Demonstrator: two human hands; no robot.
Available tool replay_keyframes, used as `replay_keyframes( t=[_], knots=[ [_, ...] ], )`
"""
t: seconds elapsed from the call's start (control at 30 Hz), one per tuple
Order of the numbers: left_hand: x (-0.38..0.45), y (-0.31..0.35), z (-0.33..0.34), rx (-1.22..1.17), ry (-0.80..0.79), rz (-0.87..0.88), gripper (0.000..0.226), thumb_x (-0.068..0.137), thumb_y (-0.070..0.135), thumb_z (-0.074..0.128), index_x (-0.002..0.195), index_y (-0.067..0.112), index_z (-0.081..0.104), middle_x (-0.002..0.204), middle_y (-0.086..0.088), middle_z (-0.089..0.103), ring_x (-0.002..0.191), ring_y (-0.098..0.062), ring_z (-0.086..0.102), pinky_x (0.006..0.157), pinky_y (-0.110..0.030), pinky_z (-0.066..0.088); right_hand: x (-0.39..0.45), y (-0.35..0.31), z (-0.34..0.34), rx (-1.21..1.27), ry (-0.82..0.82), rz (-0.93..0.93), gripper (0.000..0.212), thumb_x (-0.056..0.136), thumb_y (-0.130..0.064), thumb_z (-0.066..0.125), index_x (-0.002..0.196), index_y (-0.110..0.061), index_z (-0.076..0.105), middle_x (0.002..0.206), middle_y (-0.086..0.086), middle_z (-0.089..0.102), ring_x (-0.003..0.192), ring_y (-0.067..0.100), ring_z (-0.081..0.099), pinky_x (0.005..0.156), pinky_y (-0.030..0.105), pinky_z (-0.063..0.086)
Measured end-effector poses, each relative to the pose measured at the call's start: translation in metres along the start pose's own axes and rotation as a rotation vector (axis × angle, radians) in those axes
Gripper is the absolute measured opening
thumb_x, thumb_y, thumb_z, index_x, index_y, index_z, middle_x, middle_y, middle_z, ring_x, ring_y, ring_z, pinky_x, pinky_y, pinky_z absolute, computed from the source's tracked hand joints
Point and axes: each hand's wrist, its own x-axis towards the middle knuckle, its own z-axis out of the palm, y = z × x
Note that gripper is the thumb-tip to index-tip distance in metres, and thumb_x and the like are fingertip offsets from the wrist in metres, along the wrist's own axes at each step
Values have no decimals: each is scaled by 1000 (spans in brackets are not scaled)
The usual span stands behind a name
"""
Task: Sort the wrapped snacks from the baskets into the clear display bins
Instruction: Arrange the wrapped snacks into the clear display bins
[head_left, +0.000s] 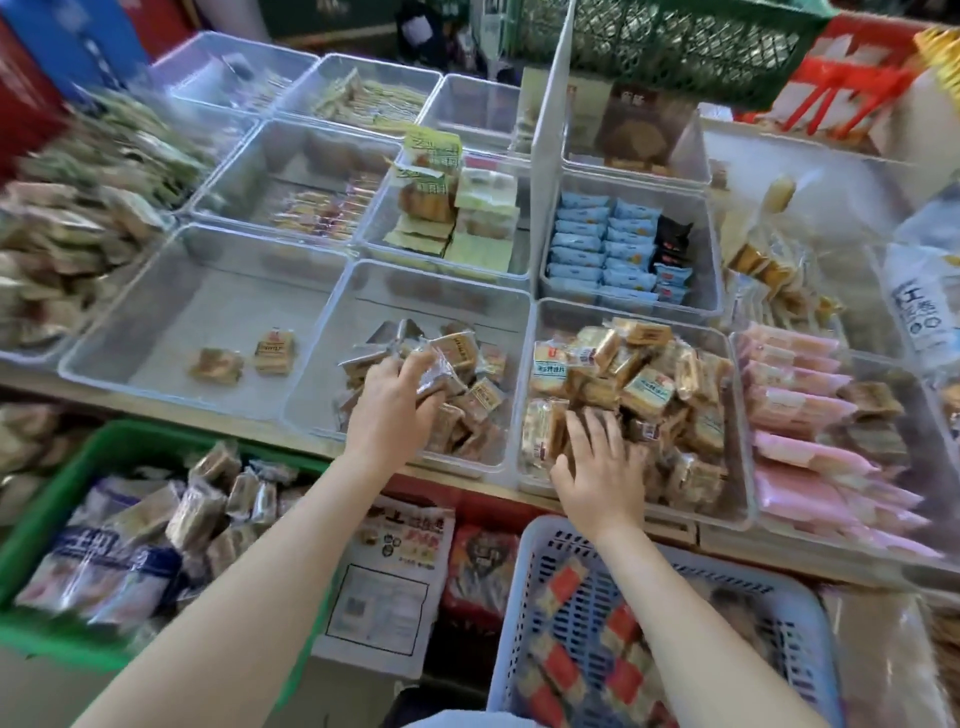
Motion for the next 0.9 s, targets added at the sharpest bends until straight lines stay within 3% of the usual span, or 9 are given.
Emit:
replay_keyframes(
  t=[0.1, 0.17, 0.3, 0.37, 0.43, 0.57, 0.67, 0.77, 0.9],
  knots=[
    [27, -12, 8, -10, 43, -32, 32, 92, 11, 60, 124, 14, 54, 123, -20, 51, 119, -38, 43, 94, -52, 46, 0, -1, 1, -33, 3, 9, 65, 96, -44, 20, 160, -30, 15, 167, -5, 11, 154, 16, -1, 120, 52, 12],
    [41, -16, 17, -11, -14, -84, 40, 94, 3, 50, 133, 11, 48, 147, -25, 34, 139, -40, 27, 112, -54, 35, 0, -2, 2, -38, 12, 17, 67, 94, -45, 17, 159, -29, 18, 167, -4, 15, 153, 16, 2, 119, 51, 14],
    [52, -29, 34, 123, -389, -148, 70, 102, 24, 43, 159, 17, 3, 164, -18, -5, 152, -34, -2, 122, -49, 16, 1, -2, 1, -52, 19, 9, 70, 92, -46, 15, 159, -27, 22, 165, -2, 21, 153, 18, 6, 119, 52, 17],
    [53, -30, 34, 274, -424, -151, 70, 103, 35, 38, 159, 15, 0, 165, -19, -3, 152, -34, -2, 121, -52, 17, 1, 0, 2, -59, 33, 5, 69, 92, -45, 16, 158, -26, 24, 165, -1, 23, 153, 19, 8, 118, 52, 19],
    [51, -19, 28, 323, -332, -154, 61, 102, 37, 36, 155, 13, 17, 165, -18, 2, 152, -34, 0, 120, -53, 14, 3, -1, 3, -51, 33, 7, 68, 93, -45, 17, 158, -27, 24, 165, -1, 22, 153, 19, 8, 118, 52, 19],
    [33, 24, 31, 203, -101, 32, 43, 98, 31, 45, 136, 12, 50, 150, -17, 40, 141, -33, 32, 113, -49, 29, 3, 0, 3, -45, -18, -15, 66, 95, -43, 22, 159, -26, 19, 166, -1, 17, 154, 20, 4, 119, 53, 17],
    [14, 86, 59, 92, -53, 200, 38, 95, 29, 50, 125, 9, 62, 137, -16, 54, 127, -35, 46, 101, -51, 41, -1, 23, -6, 166, 33, -61, 58, 100, -36, 37, 156, -23, 29, 165, 1, 21, 154, 21, 5, 122, 52, 14],
    [2, 115, 71, 18, 32, 243, 43, 93, 33, 42, 120, 8, 63, 128, -15, 57, 118, -36, 51, 95, -50, 43, -4, 22, -23, 380, 269, -96, 45, 94, -23, 51, 139, -15, 52, 155, 9, 38, 148, 26, 23, 121, 46, 18],
    [-24, 191, 130, -22, -45, 315, 43, 92, 35, 42, 123, 10, 61, 125, -14, 58, 118, -37, 51, 96, -50, 42, -18, 117, -39, 393, 569, 72, 30, 82, -10, 60, 112, -7, 67, 124, 14, 60, 120, 28, 51, 99, 44, 44]
  ],
)
